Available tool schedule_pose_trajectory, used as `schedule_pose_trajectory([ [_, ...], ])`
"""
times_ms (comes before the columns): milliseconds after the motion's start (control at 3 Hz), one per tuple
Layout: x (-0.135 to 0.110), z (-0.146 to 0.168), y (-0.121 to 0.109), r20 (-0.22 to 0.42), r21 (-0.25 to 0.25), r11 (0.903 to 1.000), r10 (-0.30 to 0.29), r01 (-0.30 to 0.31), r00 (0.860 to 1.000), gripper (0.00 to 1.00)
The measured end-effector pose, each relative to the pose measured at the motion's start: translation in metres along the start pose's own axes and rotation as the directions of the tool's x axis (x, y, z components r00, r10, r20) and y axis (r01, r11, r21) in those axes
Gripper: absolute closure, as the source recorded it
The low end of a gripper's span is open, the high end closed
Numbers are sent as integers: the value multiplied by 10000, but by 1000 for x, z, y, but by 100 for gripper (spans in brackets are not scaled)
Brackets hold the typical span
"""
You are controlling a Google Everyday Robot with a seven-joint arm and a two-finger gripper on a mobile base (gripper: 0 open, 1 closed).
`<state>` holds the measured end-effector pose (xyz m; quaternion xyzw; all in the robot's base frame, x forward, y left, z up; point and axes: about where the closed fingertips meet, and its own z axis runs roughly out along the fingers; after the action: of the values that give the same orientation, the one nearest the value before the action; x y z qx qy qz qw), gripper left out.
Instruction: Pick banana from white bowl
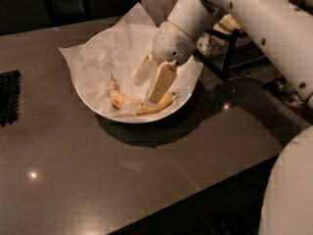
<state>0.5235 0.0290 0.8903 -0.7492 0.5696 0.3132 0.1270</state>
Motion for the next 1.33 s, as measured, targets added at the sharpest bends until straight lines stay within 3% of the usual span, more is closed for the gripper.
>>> schedule_pose_trajectory([
  [1333,22,35,-5,-430,-482,9946,897,-918,9950,35],
])
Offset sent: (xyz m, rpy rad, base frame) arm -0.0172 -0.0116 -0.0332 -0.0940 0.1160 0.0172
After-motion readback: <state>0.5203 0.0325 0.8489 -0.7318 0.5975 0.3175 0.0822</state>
